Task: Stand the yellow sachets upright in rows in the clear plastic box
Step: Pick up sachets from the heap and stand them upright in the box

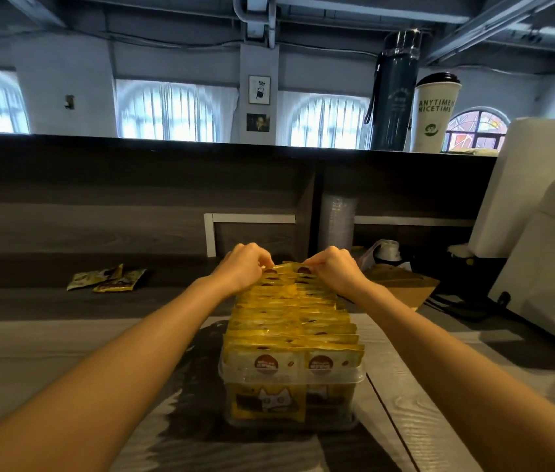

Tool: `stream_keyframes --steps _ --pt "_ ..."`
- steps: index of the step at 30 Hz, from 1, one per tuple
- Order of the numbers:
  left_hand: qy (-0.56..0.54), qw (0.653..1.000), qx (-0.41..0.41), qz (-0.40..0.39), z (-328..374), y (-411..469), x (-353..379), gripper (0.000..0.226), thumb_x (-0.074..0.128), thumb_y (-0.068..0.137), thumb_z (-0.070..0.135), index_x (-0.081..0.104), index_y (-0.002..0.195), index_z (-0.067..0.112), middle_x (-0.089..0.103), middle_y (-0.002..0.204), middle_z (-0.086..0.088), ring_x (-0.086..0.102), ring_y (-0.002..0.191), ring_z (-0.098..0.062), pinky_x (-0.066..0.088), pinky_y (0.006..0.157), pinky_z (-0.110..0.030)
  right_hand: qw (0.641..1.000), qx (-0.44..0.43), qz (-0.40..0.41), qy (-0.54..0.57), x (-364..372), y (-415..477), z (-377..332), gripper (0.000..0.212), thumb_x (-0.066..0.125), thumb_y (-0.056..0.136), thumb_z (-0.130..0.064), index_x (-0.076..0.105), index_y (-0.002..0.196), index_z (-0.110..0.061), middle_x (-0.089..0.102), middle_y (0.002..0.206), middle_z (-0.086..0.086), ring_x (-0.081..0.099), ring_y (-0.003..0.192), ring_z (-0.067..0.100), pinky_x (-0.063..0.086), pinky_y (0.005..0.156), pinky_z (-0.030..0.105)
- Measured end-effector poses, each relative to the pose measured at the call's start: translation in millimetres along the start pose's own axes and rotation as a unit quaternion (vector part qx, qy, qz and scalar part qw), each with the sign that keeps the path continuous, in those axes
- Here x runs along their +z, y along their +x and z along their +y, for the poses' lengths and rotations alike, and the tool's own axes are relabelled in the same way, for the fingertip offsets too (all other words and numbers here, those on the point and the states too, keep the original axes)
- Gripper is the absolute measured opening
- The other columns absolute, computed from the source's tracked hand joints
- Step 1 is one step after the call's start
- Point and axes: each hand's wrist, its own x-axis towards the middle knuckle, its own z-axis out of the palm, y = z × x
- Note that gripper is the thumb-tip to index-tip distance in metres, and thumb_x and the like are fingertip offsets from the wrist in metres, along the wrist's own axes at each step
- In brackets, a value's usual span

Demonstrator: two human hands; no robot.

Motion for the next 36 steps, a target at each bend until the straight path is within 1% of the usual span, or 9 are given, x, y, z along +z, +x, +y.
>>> stream_keyframes --steps 3,5,8,12,16,18,24,28,36 --pt "-0.009 1.0 -0.005 -0.011 2.8 -6.9 -6.5 0.04 0.039 0.093 -0.003 0.056 0.126 0.011 0.049 0.139 -0.011 0.042 0.131 -0.025 0.037 0.106 -0.038 0.998 0.011 -0.038 -0.056 -3.5 -2.1 -6.4 0.033 0.043 0.097 -0.013 0.058 0.126 -0.012 0.061 0.126 0.012 0.057 0.115 0.028 0.046 0.1 0.042" --pt "-0.013 1.0 -0.006 0.003 2.2 -12.2 -13.9 0.046 0.037 0.092 -0.006 0.052 0.131 0.013 0.044 0.143 -0.01 0.037 0.135 -0.025 0.033 0.109 -0.039 0.997 0.009 -0.005 -0.08 -5.1 -4.7 -13.7 0.037 0.043 0.096 -0.01 0.053 0.131 -0.014 0.055 0.134 0.011 0.049 0.124 0.03 0.04 0.105 0.046" --pt "-0.02 0.998 -0.012 0.053 -0.3 -20.5 -28.7 0.048 0.036 0.089 -0.008 0.053 0.129 0.013 0.046 0.141 -0.011 0.038 0.134 -0.026 0.034 0.108 -0.04 0.996 -0.021 0.06 -0.067 -6.1 -11.4 -40.4 0.04 0.044 0.094 -0.007 0.05 0.134 -0.013 0.051 0.136 0.012 0.044 0.128 0.03 0.037 0.107 0.042" --pt "-0.026 0.985 -0.042 0.166 -10.0 -39.7 -54.5 0.044 0.036 0.088 -0.008 0.059 0.122 0.009 0.053 0.133 -0.014 0.048 0.125 -0.027 0.041 0.1 -0.036 0.99 -0.079 0.116 -0.012 -1.0 -21.1 -104.6 0.037 0.044 0.093 -0.005 0.055 0.128 -0.009 0.051 0.132 0.011 0.048 0.121 0.028 0.044 0.098 0.035" --pt "0.002 0.957 -0.074 0.279 -40.6 -72.0 -83.8 0.047 0.038 0.083 -0.011 0.06 0.119 0.009 0.054 0.13 -0.015 0.047 0.123 -0.029 0.04 0.102 -0.04 0.983 -0.114 0.143 0.028 20.0 -32.1 -168.8 0.029 0.047 0.093 -0.007 0.057 0.12 -0.006 0.052 0.126 0.01 0.054 0.111 0.026 0.049 0.09 0.033" --pt "0.023 0.947 -0.107 0.301 -63.4 -89.1 -95.2 0.047 0.038 0.082 -0.011 0.059 0.119 0.01 0.054 0.128 -0.015 0.046 0.122 -0.03 0.039 0.102 -0.042 0.984 -0.118 0.128 0.045 39.5 -37.0 -193.8 0.03 0.047 0.094 -0.009 0.054 0.123 -0.007 0.05 0.128 0.01 0.053 0.111 0.025 0.047 0.09 0.031" --pt "0.052 0.936 -0.256 0.237 -145.3 -119.6 -95.0 0.04 0.044 0.085 -0.002 0.058 0.12 0.011 0.055 0.129 -0.013 0.047 0.121 -0.031 0.042 0.098 -0.041 0.996 -0.084 -0.013 0.024 127.5 -32.7 -223.1 0.034 0.049 0.092 -0.014 0.051 0.125 -0.007 0.05 0.127 0.012 0.053 0.114 0.031 0.044 0.097 0.043" --pt "0.063 0.936 -0.295 0.179 -188.8 -118.6 -81.0 0.042 0.042 0.087 -0.003 0.054 0.127 0.006 0.052 0.133 -0.018 0.047 0.124 -0.034 0.041 0.099 -0.039 0.993 -0.044 -0.106 -0.002 178.7 -15.6 -214.0 0.037 0.048 0.093 -0.016 0.046 0.128 -0.006 0.046 0.132 0.014 0.044 0.124 0.034 0.039 0.102 0.046" --pt "0.122 0.935 -0.328 0.048 -245.6 -61.6 -67.9 0.039 0.034 0.096 0.011 0.039 0.133 0.003 0.037 0.144 -0.017 0.038 0.13 -0.034 0.036 0.103 -0.042 0.991 -0.077 -0.111 -0.024 238.7 38.1 -217.3 0.048 0.039 0.097 -0.017 0.028 0.143 -0.009 0.029 0.151 0.012 0.023 0.141 0.03 0.017 0.115 0.05"
